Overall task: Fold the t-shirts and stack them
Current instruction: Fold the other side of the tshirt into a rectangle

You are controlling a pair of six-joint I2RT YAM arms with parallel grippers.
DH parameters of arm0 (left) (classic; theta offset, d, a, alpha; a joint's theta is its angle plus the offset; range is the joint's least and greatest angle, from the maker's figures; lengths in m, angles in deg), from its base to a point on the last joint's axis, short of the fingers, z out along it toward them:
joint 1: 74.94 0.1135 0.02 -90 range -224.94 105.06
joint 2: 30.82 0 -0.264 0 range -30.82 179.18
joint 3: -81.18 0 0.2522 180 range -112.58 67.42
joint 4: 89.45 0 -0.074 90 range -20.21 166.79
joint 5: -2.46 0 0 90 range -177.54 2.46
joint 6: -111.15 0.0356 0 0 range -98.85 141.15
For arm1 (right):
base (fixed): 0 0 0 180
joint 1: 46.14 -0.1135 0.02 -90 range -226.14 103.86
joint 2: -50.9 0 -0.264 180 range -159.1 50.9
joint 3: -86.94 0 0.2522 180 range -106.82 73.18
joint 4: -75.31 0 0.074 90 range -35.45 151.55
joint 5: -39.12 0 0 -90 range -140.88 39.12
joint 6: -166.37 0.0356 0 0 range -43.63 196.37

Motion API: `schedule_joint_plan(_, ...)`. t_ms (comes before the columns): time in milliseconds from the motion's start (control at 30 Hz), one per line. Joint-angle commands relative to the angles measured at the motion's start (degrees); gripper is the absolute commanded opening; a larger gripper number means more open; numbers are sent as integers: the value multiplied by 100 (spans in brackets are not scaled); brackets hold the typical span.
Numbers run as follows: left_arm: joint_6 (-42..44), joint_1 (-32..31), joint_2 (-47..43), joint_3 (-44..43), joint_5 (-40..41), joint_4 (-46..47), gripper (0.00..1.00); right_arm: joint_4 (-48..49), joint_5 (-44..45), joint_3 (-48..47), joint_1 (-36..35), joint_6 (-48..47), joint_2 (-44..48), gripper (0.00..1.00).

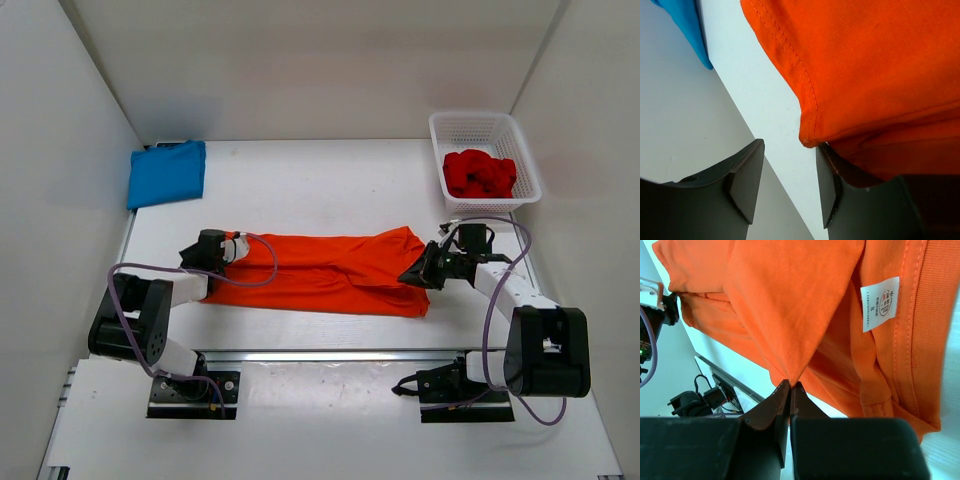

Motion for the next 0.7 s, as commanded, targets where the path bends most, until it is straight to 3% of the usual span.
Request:
schedule_joint_plan(0,-58,46,-251,-81,67,-130,57,223,-14,99,-60,35,17,0)
schedule_joint_plan(33,-75,46,-277,-73,145,-164,57,223,-22,134,-42,9,-9,2)
schedule_joint_plan(100,-84,64,-303,-81,207,-129,57,100,126,134,-34,-53,-35,19)
schedule_joint_plan(167,-128,72,-338,-142,295,-138,59,-267,364,73,10,-167,-18,28)
schedule_joint_plan(333,-618,151,-427,-546,690,-375,67,-1014,1591,-365,2,-606,334,36)
schedule_joint_plan(367,-760,134,-470,-765,709,-663,78,-1147,1778,-575,-77,-659,456,36)
schedule_joint_plan(433,-1286,134,-575,-1213,761,-1051,86,-1174,2471,-918,-812,-913,571,37)
schedule_joint_plan(533,-1919,108,-594,-1514,788,-1421,88,-727,2973,-1438,-1841,-1483,545,40)
schedule_joint_plan(600,-2244,82,-550,-1637,770,-1640,89,-603,3219,-1920,-2675,-1862,38,43)
schedule_joint_plan(667,-2527,38,-558,-1646,779,-1790,90,-691,3212,-2333,-2933,-2135,-515,44)
